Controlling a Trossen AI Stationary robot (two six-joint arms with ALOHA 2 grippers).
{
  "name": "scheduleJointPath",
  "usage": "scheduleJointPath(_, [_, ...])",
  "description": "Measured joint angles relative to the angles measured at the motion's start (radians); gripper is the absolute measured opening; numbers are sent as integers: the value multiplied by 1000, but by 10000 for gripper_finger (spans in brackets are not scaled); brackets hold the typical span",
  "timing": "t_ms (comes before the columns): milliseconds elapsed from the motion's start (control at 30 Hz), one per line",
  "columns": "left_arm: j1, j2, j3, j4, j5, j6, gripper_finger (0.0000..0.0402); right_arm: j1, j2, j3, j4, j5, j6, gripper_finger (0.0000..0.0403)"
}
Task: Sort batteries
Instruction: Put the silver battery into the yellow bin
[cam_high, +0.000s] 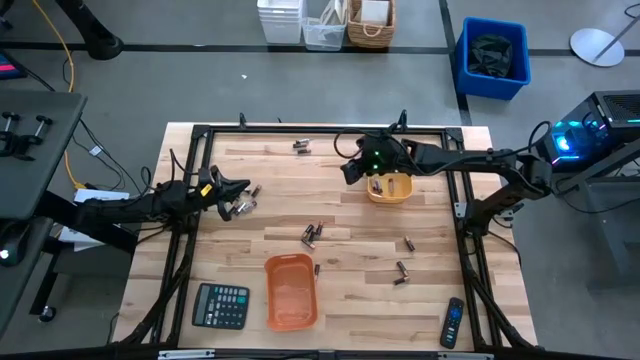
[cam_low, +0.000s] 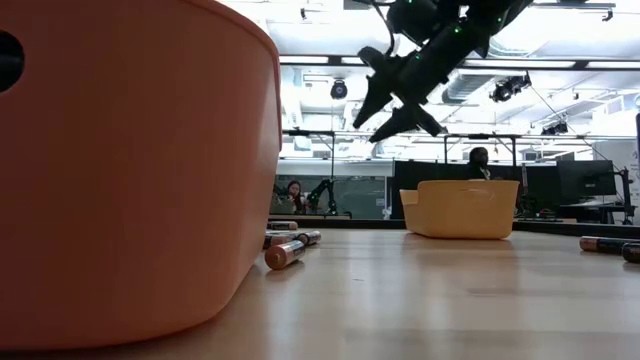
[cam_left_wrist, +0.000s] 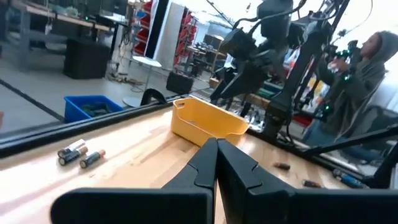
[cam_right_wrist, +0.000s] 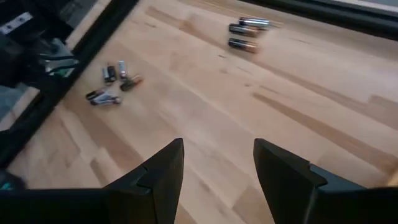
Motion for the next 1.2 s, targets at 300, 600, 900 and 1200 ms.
scheduleJointPath(300, [12,19,1,374,-61,-54,1,-6,-10,0,72,-3,-22,190])
scheduleJointPath(600, [33,454,430,-355,25,-214,0,-100,-82,1,156,-10,-124,190])
scheduleJointPath(900, [34,999,680,-829,314,-526,78,-225,-95,1,154,-39,-306,190])
scheduleJointPath(1200, [47,1284,826,-947,310,-514,198,-293,-95,1,154,-187,-242,190])
